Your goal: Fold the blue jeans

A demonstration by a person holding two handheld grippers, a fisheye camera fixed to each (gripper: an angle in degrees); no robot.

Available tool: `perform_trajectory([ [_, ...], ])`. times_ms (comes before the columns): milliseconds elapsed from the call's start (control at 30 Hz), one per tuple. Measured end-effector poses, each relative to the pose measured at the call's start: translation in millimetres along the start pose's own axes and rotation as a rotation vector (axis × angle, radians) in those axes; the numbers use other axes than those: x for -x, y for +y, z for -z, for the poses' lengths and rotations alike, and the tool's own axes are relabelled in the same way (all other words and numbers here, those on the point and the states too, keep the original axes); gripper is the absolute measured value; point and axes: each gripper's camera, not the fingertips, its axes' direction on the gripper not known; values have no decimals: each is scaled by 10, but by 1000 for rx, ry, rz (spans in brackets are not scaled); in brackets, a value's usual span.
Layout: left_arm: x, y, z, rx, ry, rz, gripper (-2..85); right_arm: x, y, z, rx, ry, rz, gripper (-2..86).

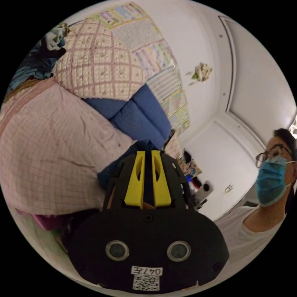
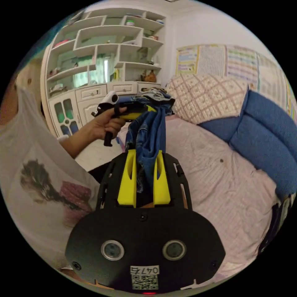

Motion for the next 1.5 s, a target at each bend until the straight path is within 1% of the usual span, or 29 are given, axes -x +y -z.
perform_trajectory([
  [33, 22, 50, -47, 10, -14, -27, 34, -123, 29, -17, -12, -31, -48, 56],
  [100, 105, 240, -234, 95, -119, -142, 45, -746, 235, -162, -61, -175, -283, 56],
  [133, 128, 306, -284, 124, -145, -167, 47, -923, 314, -217, -72, -212, -357, 57],
  [200, 266, 721, -493, 219, -230, -216, 54, -1540, 697, -493, -103, -315, -600, 69],
  [233, 297, 864, -537, 227, -247, -225, 55, -1647, 785, -553, -89, -298, -647, 73],
  [267, 333, 1185, -609, 233, -311, -263, 56, -1778, 944, -600, -67, -195, -708, 90],
  [300, 374, 1521, -707, 257, -450, -304, 49, -1821, 1095, -544, -97, -62, -745, 99],
  [333, 406, 1686, -770, 273, -542, -322, 45, -1827, 1168, -498, -124, -5, -764, 100],
  [367, 485, 1996, -906, 306, -719, -356, 25, -1833, 1291, -433, -149, 92, -797, 100],
  [400, 550, 2280, -1050, 349, -833, -410, 12, -1827, 1361, -403, -151, 152, -778, 98],
  [467, 585, 2655, -1209, 362, -932, -468, 6, -1795, 1398, -388, -123, 212, -708, 87],
  [500, 564, 2895, -1283, 340, -985, -516, 4, -1756, 1399, -387, -105, 248, -654, 85],
  [533, 544, 3022, -1314, 328, -1001, -550, 4, -1733, 1398, -389, -96, 269, -629, 84],
  [600, 487, 3500, -1353, 258, -988, -661, 7, -1678, 1411, -447, -41, 340, -559, 81],
  [633, 494, 3597, -1344, 245, -967, -665, 9, -1678, 1423, -468, -27, 343, -551, 80],
  [667, 528, 3769, -1320, 237, -900, -658, 17, -1684, 1458, -511, -11, 322, -538, 79],
  [700, 569, 3946, -1302, 254, -812, -665, 32, -1697, 1499, -558, 1, 281, -531, 78],
  [767, 612, 4230, -1307, 291, -694, -712, 62, -1720, 1559, -645, 28, 223, -525, 75],
  [833, 660, 4476, -1335, 309, -638, -734, 92, -1731, 1615, -739, 58, 201, -509, 62],
  [900, 744, 4754, -1429, 368, -600, -775, 124, -1766, 1671, -845, 91, 189, -498, 28],
  [1000, 834, 5015, -1583, 445, -564, -830, 147, -1838, 1663, -750, 27, 163, -494, 10],
  [1100, 889, 5147, -1691, 455, -560, -905, 162, -1909, 1542, -584, -63, 111, -470, 6],
  [1200, 1011, 5065, -1720, 422, -606, -933, 161, -1939, 1338, -511, -111, 36, -413, 5],
  [1267, 1113, 4943, -1662, 418, -626, -944, 143, -1936, 1231, -487, -119, 38, -378, 5],
  [1333, 1226, 4743, -1538, 450, -587, -916, 118, -1996, 1198, -438, -126, 95, -407, 8],
  [1367, 1329, 4574, -1401, 441, -592, -871, 108, -2064, 1239, -356, -166, 131, -450, 12],
  [1433, 1468, 4310, -1052, 362, -587, -810, 101, -2163, 1352, -252, -196, 261, -519, 18],
  [1467, 1568, 4107, -766, 302, -575, -755, 98, -2238, 1427, -244, -172, 353, -569, 25],
  [1500, 1672, 3903, -453, 232, -570, -700, 96, -2321, 1477, -296, -111, 386, -594, 29],
])
